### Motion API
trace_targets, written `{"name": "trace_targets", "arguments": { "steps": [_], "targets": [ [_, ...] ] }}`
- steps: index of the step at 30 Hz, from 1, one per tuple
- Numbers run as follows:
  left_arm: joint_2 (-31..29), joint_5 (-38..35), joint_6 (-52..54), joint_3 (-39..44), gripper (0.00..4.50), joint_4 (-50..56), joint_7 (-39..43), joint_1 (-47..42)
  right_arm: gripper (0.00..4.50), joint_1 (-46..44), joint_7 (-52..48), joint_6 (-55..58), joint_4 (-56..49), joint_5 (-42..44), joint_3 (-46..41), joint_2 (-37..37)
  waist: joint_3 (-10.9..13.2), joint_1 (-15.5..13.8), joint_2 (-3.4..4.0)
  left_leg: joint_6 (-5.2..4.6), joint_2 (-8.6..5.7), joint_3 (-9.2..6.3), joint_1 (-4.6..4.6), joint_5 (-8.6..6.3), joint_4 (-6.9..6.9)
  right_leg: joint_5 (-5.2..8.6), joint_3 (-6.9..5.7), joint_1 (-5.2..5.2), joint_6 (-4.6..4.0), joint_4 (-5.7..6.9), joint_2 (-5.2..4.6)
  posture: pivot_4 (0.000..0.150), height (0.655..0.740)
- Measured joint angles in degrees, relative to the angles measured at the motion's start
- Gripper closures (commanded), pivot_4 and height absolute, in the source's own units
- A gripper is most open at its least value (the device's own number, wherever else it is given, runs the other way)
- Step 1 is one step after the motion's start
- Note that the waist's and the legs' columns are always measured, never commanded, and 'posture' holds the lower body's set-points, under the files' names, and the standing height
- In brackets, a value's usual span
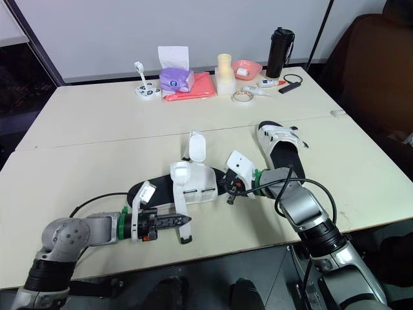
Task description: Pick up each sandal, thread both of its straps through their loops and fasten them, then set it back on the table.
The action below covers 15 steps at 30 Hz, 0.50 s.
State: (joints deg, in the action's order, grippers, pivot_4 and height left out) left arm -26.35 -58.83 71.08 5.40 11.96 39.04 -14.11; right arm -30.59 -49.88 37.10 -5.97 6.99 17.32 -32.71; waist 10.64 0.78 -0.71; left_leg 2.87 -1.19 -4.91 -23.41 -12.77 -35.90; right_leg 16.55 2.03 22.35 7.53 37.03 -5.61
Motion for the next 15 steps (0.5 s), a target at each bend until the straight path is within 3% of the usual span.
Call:
{"name": "trace_targets", "arguments": {
  "steps": [9, 15],
  "targets": [
    [-2.4, -10.5, 2.2, 9.8, 4.45, -0.4, -4.0, -5.8, 4.50, -0.2, -0.2, -0.7, 0.6, 0.0, 0.1, 0.1, 0.0, 0.1, -0.02, 0.00, 0.00, 0.00, 0.00, 0.00, 0.00, -0.01, -0.01, -0.01, 0.01, -0.01, 0.01, 0.150, 0.7400],
    [-1.6, -9.1, 0.5, 8.8, 4.45, -10.2, -3.9, -15.3, 4.50, -1.1, -0.6, -1.5, 1.7, -0.2, 0.5, 0.2, 0.0, 0.1, -0.06, 0.03, -0.01, 0.01, 0.01, 0.02, -0.04, -0.01, -0.03, -0.03, 0.02, 0.01, 0.03, 0.150, 0.7400]
  ]
}}
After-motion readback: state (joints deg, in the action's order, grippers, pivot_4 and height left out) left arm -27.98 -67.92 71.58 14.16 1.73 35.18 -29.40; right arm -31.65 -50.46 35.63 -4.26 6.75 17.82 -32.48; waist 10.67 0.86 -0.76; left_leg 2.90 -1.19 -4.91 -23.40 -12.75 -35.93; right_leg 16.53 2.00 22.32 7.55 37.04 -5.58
